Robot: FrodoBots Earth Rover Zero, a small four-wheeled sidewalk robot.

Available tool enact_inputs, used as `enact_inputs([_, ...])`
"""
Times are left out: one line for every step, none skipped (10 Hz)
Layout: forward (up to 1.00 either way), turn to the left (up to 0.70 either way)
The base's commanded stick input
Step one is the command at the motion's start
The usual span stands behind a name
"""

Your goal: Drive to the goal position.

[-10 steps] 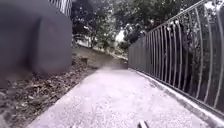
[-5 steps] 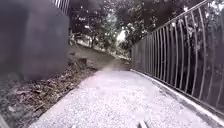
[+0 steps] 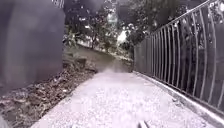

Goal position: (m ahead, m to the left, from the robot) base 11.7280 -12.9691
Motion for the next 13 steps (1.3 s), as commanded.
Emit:
enact_inputs([0.85, -0.19])
enact_inputs([0.85, -0.32])
enact_inputs([0.85, -0.19])
enact_inputs([0.85, 0.00])
enact_inputs([0.85, 0.00])
enact_inputs([0.85, 0.00])
enact_inputs([0.85, 0.00])
enact_inputs([0.85, 0.00])
enact_inputs([0.85, 0.00])
enact_inputs([0.85, 0.00])
enact_inputs([0.85, 0.00])
enact_inputs([0.85, 0.00])
enact_inputs([0.85, 0.00])
